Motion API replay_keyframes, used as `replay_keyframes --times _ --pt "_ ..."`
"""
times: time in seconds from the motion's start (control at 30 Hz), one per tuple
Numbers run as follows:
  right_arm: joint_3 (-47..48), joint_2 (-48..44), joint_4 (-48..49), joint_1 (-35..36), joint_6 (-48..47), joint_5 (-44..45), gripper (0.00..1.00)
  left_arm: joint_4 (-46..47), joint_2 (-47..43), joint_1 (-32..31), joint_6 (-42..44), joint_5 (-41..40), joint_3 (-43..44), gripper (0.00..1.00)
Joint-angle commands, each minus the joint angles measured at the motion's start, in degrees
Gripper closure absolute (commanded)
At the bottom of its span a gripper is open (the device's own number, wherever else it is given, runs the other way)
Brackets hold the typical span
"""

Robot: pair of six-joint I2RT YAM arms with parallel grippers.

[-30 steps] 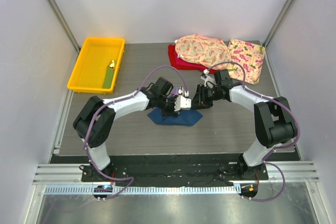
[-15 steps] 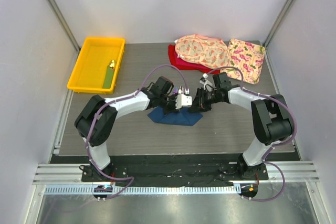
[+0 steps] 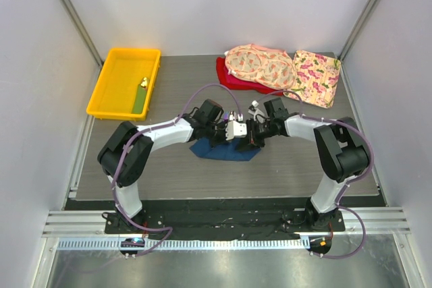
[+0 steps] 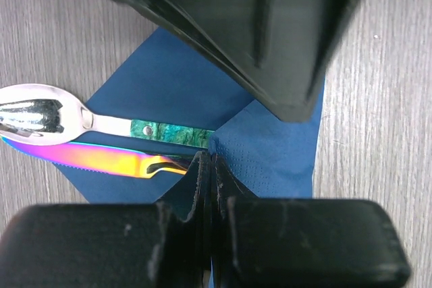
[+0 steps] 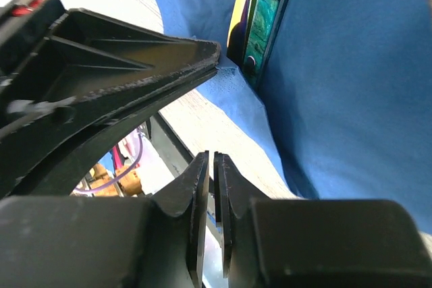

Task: Place the utensils on the paper napkin and roll it up

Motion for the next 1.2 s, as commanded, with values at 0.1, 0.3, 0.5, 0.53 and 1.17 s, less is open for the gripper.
replay_keyframes --times 0.1,0.3,0.5,0.53,1.17 --pt "-0.13 2.64 3.57 2.18 0.91 1.02 0.86 3.88 0.48 0.30 -1.36 -0.53 -0.70 1.00" --pt "0.57 5.98 3.13 2.79 -0.85 2.87 0.87 4.49 0.65 0.30 -2.24 -0.96 -0.79 1.00" --pt "2.94 7.75 -1.52 3.32 -4.53 7.52 0.91 3.19 -1.88 1.97 -9.51 -0.80 0.35 0.74" --pt "2.94 7.66 -2.40 3.24 -4.89 7.88 0.91 2.57 -2.85 2.75 -11.01 -0.62 0.61 0.64" --pt "2.86 7.22 -2.76 3.59 -4.89 9.38 0.92 4.49 -14.92 11.20 -63.57 19.25 -13.18 0.65"
